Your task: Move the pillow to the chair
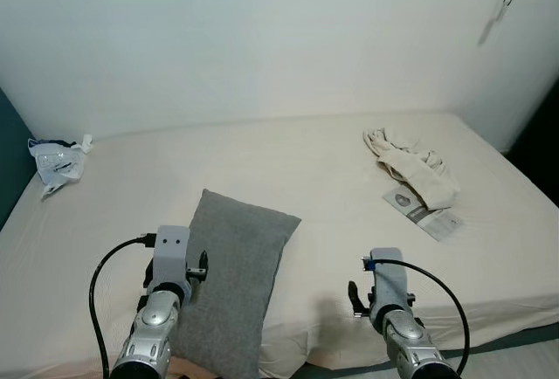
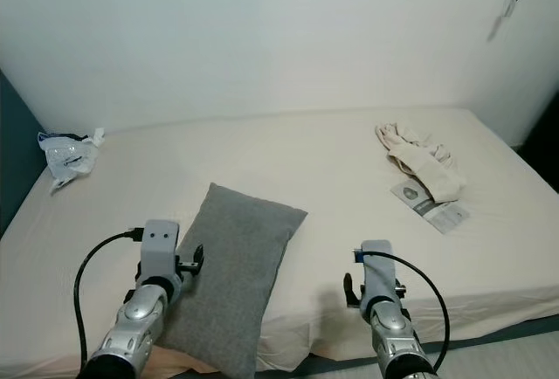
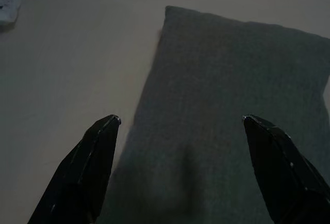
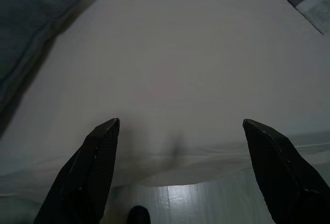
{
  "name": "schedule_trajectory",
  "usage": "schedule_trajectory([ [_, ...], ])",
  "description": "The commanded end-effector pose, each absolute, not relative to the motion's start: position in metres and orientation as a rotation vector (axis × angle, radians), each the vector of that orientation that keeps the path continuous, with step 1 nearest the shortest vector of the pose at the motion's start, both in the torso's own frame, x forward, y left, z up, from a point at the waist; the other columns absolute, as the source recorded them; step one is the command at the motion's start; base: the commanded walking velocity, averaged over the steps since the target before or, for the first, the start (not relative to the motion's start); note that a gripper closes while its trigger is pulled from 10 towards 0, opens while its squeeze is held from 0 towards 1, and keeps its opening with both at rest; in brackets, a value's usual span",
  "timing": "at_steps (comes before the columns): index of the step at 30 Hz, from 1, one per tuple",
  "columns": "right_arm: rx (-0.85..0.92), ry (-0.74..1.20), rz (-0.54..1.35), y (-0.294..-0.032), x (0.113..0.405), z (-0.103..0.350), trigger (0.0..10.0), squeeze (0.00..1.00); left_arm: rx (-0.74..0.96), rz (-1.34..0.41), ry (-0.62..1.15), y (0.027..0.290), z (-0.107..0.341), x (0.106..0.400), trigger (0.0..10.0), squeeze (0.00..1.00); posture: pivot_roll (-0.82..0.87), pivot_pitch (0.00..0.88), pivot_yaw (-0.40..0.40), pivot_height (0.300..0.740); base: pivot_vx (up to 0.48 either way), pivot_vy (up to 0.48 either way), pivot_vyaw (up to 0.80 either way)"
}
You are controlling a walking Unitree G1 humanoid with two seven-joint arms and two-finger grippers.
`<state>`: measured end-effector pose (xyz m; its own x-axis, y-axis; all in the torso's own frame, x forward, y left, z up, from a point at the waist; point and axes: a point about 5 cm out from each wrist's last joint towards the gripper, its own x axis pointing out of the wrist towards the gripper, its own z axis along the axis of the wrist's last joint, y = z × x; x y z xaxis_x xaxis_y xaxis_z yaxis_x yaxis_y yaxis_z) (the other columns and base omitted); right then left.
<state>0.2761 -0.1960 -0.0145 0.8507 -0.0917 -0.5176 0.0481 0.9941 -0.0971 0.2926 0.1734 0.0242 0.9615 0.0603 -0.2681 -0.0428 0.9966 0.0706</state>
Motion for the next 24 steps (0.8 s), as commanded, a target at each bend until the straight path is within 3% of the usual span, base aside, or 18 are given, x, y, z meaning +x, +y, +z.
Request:
schedule_trajectory([
  [1,-0.075,0.564,-0.059,-0.189,0.278,-0.016,10.0,0.0,0.075,0.076,0.275,0.183,0.026,0.296,10.0,0.0,0.02,0.061,-0.042,0.74,0.0,0.0,0.0],
  [7,-0.109,0.538,0.008,-0.179,0.283,-0.011,10.0,0.0,0.164,0.111,0.308,0.196,0.032,0.305,10.0,0.0,0.02,0.077,-0.036,0.74,0.0,0.0,0.0],
  [10,-0.166,0.51,0.033,-0.182,0.284,-0.009,10.0,0.0,0.228,0.197,0.385,0.211,0.022,0.296,10.0,0.0,0.04,0.088,-0.008,0.74,0.0,0.0,0.0],
  [18,-0.235,0.462,0.111,-0.175,0.288,-0.005,10.0,0.0,0.238,0.227,0.469,0.221,0.002,0.278,10.0,0.0,0.06,0.081,0.009,0.74,0.0,0.0,0.0],
  [24,-0.228,0.29,0.249,-0.146,0.305,0.019,10.0,0.0,0.215,0.201,0.613,0.223,-0.023,0.255,10.0,0.0,0.06,0.088,0.004,0.74,0.0,0.0,0.0],
])
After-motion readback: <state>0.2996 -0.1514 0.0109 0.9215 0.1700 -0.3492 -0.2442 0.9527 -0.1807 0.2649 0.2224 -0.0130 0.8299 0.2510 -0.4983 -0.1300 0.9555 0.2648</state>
